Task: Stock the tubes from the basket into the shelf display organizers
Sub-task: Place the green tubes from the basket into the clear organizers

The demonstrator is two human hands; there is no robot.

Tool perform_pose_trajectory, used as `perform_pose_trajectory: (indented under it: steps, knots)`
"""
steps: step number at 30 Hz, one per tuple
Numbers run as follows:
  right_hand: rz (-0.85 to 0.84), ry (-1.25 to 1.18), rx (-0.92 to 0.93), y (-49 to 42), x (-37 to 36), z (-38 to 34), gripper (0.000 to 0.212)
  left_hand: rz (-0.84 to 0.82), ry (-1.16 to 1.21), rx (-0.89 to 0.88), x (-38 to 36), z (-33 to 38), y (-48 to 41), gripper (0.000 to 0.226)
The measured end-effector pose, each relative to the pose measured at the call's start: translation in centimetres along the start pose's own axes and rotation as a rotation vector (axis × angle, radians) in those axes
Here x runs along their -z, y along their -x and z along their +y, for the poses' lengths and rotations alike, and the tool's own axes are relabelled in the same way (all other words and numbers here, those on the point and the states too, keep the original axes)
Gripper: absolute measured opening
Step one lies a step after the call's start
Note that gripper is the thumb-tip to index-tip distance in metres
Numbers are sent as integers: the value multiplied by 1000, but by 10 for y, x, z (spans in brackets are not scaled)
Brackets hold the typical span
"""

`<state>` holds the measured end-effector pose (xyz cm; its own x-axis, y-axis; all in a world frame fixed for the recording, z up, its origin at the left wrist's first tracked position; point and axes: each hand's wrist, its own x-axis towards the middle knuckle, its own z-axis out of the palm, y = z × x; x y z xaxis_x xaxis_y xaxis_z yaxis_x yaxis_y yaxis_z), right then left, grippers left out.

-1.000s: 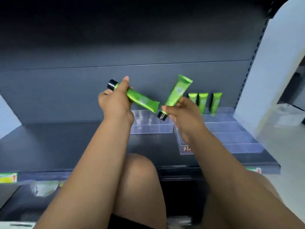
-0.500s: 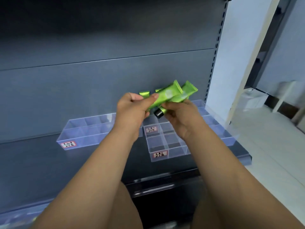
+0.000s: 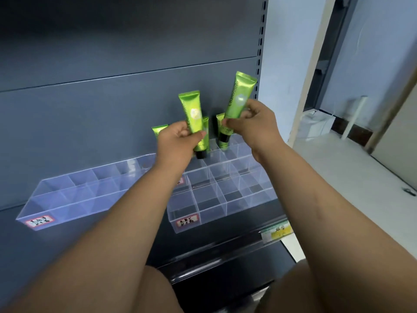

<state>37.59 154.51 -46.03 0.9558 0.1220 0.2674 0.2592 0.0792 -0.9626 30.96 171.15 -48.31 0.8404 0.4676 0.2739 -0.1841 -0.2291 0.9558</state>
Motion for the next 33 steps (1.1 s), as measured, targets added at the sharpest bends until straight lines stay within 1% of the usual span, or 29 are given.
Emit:
perform_pose_trajectory:
  steps: [2,3,6,9,12,15,20,26,29,33]
  knots:
    - [58,58,1,-18,12,8,46,29,-10,-26,-17,-6,-12,28]
    - [84,92,0,-27,18,13,47,22,-12,-53,-26,-8,-17,26]
    - [119,219,1,-52,35,32,49,-8,-15,-112,-50,-13,-28,9]
    - [111,287,-6,-72,44,47,50,1,-38,-129,-67,-20,-39,10]
    - [101,352,33,-89,47,56,47,13,-37,-116,-84,-25,-50,10]
    - [96,393,97,-101,42,65,43,39,-48,-134,-97,-33,-62,13]
    - [88,473,107,-115,34,92,41,99,-79,-181,-109,-50,-70,13]
    - [88,473,68,-122,42,114,43,92,-98,-250,-115,-56,-65,13]
    - [103,455,53,-125,45,117,43,76,-109,-244,-114,-61,-64,12]
    - [77,482,62,-128,45,125,43,58,-126,-222,-110,-73,-60,15]
